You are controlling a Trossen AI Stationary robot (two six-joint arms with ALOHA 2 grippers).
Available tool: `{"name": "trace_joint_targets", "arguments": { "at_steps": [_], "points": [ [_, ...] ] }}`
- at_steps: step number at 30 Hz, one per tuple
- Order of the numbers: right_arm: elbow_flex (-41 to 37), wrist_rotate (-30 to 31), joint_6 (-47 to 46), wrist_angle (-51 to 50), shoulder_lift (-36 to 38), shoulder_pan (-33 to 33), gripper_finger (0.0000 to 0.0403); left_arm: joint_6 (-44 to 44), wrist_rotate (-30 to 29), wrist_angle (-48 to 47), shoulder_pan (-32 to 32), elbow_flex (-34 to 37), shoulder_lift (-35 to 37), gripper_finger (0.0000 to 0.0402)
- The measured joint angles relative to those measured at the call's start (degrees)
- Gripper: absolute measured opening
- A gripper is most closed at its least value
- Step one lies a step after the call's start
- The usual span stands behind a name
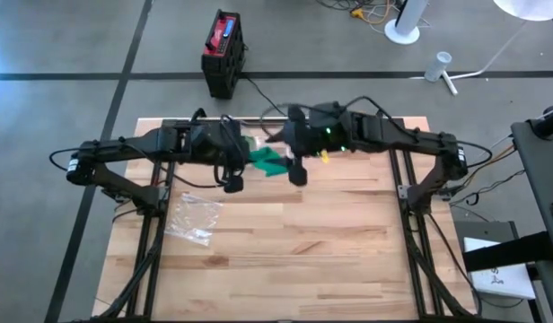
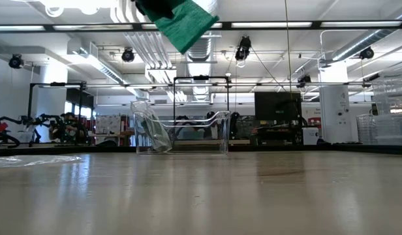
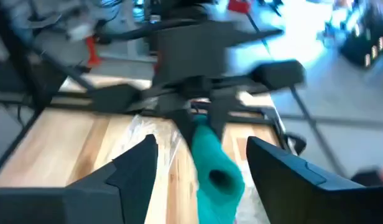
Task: Roll bandage
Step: Roll the blue bandage
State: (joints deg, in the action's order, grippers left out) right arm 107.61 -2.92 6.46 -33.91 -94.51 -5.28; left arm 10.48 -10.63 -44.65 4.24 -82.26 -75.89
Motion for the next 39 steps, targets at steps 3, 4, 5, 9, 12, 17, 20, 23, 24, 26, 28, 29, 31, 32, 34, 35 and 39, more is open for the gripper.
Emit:
{"name": "trace_joint_targets", "arguments": {
  "at_steps": [3,4,5,9,12,17,20,23,24,26,28,29,31,32,34,35,39],
  "points": [
    [0.05,-0.09,-4.11,-1.93,-0.49,-2.69,0.0247,1.98,-8.39,0.03,-2.07,0.00,-1.29,0.0016],
    [0.00,-0.13,-5.44,-1.14,-1.03,-3.31,0.0249,2.47,-11.81,0.08,-2.89,0.00,-2.00,0.0017],
    [0.00,-0.52,-6.64,-0.81,-1.37,-3.92,0.0249,2.96,-15.26,0.07,-3.60,0.00,-2.73,0.0016],
    [-0.20,-6.80,-11.22,-0.31,-3.39,-5.25,0.0250,5.48,-29.10,0.08,-6.09,0.00,-5.47,0.0015],
    [-0.20,-8.62,-13.36,-0.13,-4.47,-5.48,0.0251,7.32,-37.46,0.06,-7.07,0.00,-7.32,0.0016],
    [-0.20,-7.66,-15.59,0.15,-5.80,-5.86,0.0243,9.01,-43.14,-0.34,-8.07,0.00,-8.63,0.0017],
    [-0.18,-5.01,-15.62,0.58,-5.73,-5.90,0.0232,8.90,-44.70,0.36,-8.77,0.00,-8.60,0.0016],
    [-0.15,-3.83,-15.59,0.68,-5.73,-6.04,0.0222,8.92,-46.35,0.93,-9.45,0.00,-8.02,0.0017],
    [-0.15,-3.58,-15.50,0.62,-5.73,-6.08,0.0219,8.92,-46.45,1.26,-9.70,0.00,-7.68,0.0017],
    [-0.22,-3.28,-15.10,0.00,-5.73,-6.10,0.0218,8.81,-46.72,2.08,-10.03,-0.08,-6.85,0.0017],
    [-0.22,-3.36,-14.87,0.38,-5.78,-6.10,0.0221,8.78,-46.88,2.36,-10.28,-0.13,-6.18,0.0016],
    [-0.23,-3.33,-15.09,0.48,-5.78,-6.10,0.0224,8.75,-46.85,2.56,-10.43,-0.13,-5.84,0.0016],
    [-0.29,-3.50,-15.49,2.21,-5.78,-6.07,0.0232,8.75,-46.86,2.77,-10.57,-0.13,-5.46,0.0017],
    [-0.29,-3.50,-15.51,3.30,-5.78,-6.07,0.0237,8.75,-46.84,2.81,-10.71,-0.13,-5.14,0.0018],
    [-0.29,-3.51,-15.61,5.26,-5.66,-6.00,0.0246,8.75,-46.71,2.85,-10.98,-0.13,-4.69,0.0018],
    [-0.29,-3.68,-15.89,6.24,-5.58,-5.95,0.0250,8.81,-46.66,2.85,-11.08,-0.13,-4.55,0.0017],
    [-0.29,-5.05,-18.12,7.45,-5.38,-5.90,0.0261,9.60,-46.38,2.79,-11.60,-0.13,-4.51,0.0016]
  ]
}}
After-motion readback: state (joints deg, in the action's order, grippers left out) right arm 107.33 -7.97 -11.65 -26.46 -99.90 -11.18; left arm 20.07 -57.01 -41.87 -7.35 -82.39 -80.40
